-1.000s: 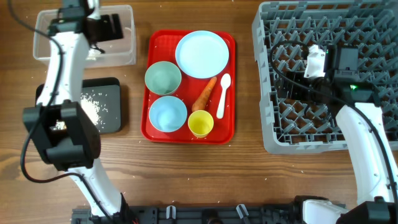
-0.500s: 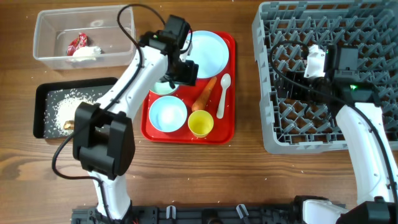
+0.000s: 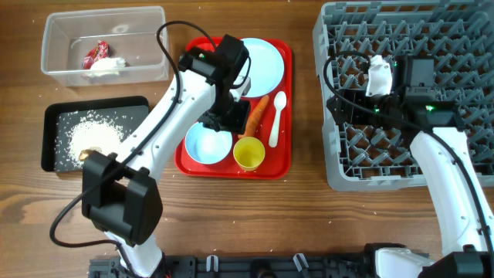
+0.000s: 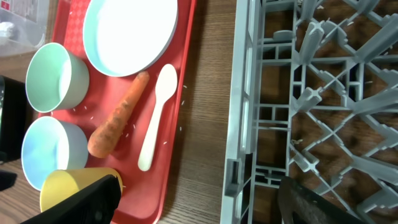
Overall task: Sort waste into correct bins and load items into the dishwasher rack
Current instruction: 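Grasp and lift the yellow cup with the left gripper, then hand the yellow cup from the left gripper to the right gripper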
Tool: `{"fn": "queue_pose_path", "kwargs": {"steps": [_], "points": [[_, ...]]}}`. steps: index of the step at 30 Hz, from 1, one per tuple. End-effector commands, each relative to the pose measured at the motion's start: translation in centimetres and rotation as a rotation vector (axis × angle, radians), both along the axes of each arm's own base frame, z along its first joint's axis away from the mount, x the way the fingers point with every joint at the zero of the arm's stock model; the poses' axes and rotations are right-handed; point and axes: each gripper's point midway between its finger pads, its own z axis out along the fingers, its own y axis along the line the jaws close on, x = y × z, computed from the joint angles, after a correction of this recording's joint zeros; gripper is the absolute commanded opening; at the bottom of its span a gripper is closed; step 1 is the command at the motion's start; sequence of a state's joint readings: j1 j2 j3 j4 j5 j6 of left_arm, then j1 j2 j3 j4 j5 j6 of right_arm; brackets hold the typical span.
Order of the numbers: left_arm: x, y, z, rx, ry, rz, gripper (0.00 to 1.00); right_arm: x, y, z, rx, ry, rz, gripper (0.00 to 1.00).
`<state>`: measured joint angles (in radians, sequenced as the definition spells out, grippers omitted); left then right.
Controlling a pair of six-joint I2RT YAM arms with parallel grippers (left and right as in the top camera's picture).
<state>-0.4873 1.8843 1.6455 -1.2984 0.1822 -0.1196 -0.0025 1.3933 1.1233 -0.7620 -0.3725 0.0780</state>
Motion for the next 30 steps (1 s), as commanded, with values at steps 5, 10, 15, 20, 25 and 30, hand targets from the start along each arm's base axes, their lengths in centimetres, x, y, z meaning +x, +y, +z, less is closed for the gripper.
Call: {"fn": "queue_pose_path", "kwargs": {"steps": [5,10,15,20,25,30], "points": [[-3.1,-0.6,-5.1,0.022,0.057,-0.091,0.44,0.5,-0.2,0.3,-0.013,-0.007,-0.009,0.84],[-3.1,-1.3,-6.2,0.009,0.038,-0.102,0.23,0.5,-0.2,0.3,-0.013,-0.008,-0.009,0.84],[-2.6,-1.9,-5.3,-0.033,0.023,-0.098,0.04,0.3,0.6,0.6,0.032,-0.004,0.009,0.84],[1.8,-3.9,5.5,-0.562,-0.115,-0.046,0.04,-0.2,5.5,4.1,0.317,-0.077,0.207,0.85],[4.9,-2.7,14.5,-1.125,-0.204,-0.109,0.04,0.4,8.5,9.5,0.513,-0.282,0.412,0.91],[5.0,-3.1,16.7,-1.229,-0.274,-0.216,0.04,-0.8,11.1,12.8,0.714,-0.402,0.678,0.94]]}}
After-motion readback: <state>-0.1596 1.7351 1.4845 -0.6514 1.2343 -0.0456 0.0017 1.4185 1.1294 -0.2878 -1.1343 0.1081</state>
